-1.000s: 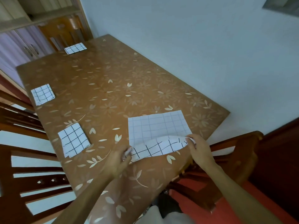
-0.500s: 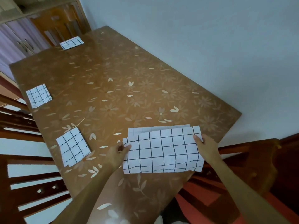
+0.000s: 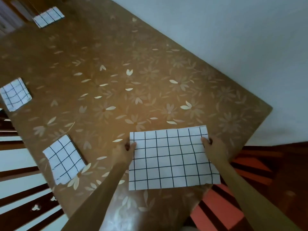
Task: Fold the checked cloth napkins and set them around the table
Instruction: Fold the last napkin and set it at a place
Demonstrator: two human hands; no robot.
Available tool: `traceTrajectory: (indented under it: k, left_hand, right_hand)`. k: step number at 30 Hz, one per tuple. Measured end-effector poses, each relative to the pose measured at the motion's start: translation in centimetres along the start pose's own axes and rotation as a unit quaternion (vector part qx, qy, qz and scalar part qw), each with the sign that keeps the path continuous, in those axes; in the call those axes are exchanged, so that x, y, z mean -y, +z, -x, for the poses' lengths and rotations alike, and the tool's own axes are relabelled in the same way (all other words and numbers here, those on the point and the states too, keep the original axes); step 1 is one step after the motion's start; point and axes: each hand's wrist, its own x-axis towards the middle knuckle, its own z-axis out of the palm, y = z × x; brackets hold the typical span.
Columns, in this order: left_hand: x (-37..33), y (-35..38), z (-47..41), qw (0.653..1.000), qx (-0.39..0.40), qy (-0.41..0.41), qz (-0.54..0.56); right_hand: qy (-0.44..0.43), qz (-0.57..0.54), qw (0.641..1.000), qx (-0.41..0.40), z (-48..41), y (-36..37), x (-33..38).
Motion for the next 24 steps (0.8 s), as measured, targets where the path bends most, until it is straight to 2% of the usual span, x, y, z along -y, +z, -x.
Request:
traceTrajectory:
  k: [6,8,10,12,15,17,20,24]
  left_hand:
    - [0.1,0.6,-0.3,0.994,-0.02,0.038,-0.098]
    - [0.2,1.0,-0.3,0.99,-0.047,0.032,-0.132]
    - [0.2,1.6,-0.2,0.98,-0.086,0.089,-0.155]
    - [-0.5,2.6,0.4,0.955,-0.125,0.192,-0.188]
    - [-2.0,5.0,1.5,0.923,-0.078,0.312,-0.211]
    - [-2.5,7.2,2.0,0.906,-0.012,0.354,-0.232]
    - [-2.3,9.4,1.9,0.895,0.042,0.356,-0.267]
    - [-1.8,9.6,1.5,0.887,0.044,0.353,-0.296]
  right_hand:
    - [0.024,-0.015,0.998,-0.054,0.1,1.0,1.2]
    - [0.02,0.067,0.993,-0.099,0.2,1.6,1.2]
    - [-0.006,0.122,0.982,-0.147,0.8,1.9,1.5]
    - [-0.102,0.109,0.975,-0.166,1.7,2.6,2.3]
    - [-0.284,0.123,0.947,-0.086,3.5,5.3,3.5]
    - [-0.341,0.163,0.925,-0.015,4.4,7.5,3.8]
    - [-0.344,0.244,0.906,0.024,4.4,9.6,3.2]
    - [-0.34,0.28,0.897,0.035,3.8,9.2,1.5]
